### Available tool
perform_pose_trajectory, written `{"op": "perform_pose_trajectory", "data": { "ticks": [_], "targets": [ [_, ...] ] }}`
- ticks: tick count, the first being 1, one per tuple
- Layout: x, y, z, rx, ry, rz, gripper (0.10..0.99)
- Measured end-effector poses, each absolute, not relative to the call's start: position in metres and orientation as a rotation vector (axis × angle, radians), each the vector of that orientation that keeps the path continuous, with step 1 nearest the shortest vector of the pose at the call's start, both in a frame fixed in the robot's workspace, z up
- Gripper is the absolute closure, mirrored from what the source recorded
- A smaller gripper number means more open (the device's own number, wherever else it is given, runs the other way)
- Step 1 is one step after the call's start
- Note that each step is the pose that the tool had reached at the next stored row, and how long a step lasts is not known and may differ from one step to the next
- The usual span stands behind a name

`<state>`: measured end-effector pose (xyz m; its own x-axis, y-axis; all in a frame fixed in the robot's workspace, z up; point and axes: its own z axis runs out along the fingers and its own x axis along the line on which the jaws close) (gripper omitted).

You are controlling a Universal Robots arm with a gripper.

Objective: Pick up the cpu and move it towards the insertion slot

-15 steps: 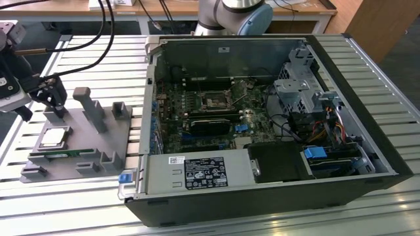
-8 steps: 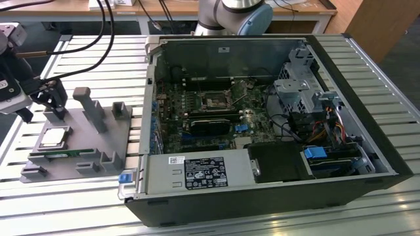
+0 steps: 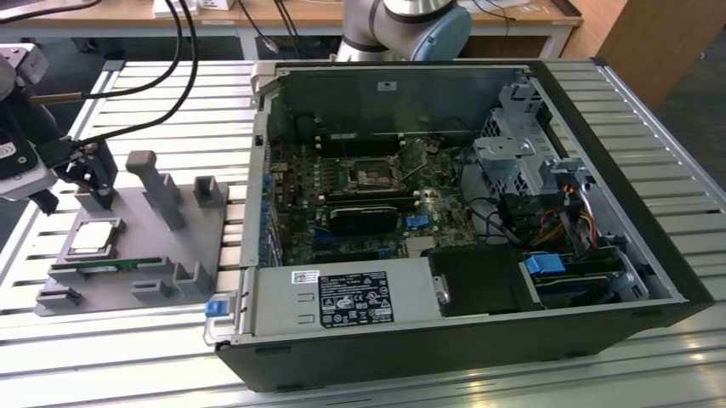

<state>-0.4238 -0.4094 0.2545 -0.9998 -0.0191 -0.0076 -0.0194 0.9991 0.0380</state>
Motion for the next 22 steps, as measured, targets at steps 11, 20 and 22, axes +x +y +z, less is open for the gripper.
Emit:
{"op": "perform_pose_trajectory", "data": {
  "ticks": [11,20,22],
  "targets": [
    [-0.425,-0.409,0.249,-0.030,3.134,0.060,0.380],
    [-0.428,-0.410,0.240,-0.030,3.131,0.060,0.380],
    [-0.429,-0.410,0.236,-0.030,3.130,0.060,0.380]
  ]
}}
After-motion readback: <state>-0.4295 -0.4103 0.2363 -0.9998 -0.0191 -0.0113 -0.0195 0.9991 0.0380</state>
